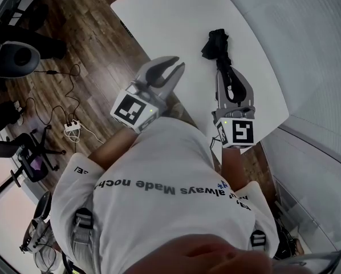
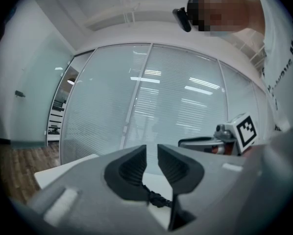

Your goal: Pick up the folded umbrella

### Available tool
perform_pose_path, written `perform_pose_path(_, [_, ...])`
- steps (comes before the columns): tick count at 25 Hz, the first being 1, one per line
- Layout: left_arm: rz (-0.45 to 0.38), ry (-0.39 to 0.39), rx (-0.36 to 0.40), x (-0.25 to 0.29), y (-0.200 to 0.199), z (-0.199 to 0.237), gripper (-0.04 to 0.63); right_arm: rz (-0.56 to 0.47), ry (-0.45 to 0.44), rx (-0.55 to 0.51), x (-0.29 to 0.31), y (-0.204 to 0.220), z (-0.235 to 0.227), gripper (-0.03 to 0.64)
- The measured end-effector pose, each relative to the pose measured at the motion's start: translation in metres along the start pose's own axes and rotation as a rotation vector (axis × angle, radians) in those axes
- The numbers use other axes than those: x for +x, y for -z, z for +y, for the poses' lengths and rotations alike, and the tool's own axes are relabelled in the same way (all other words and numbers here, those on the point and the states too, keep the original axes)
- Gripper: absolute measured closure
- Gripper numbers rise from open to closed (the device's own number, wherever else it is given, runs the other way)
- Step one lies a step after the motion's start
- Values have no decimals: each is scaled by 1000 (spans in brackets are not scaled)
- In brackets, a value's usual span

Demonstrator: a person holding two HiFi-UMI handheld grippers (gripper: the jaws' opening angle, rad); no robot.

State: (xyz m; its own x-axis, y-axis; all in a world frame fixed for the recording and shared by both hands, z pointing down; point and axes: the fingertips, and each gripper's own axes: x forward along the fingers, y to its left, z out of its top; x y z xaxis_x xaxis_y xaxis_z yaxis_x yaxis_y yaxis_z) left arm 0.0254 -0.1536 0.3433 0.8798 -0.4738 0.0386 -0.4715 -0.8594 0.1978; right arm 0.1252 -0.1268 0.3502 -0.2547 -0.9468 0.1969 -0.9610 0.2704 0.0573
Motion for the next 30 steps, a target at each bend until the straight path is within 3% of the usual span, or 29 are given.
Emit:
perform_pose_path(7, [13, -13, 0, -1, 14, 8, 525, 156, 25, -87, 42, 68, -34, 482])
perform_pose_path(18, [35, -57, 0, -9, 21, 30, 526, 407, 25, -84, 112, 190, -94, 373])
perform_pose_path(30, [76, -101, -27, -10, 34, 60, 525, 663, -21, -11, 185, 308, -136, 246])
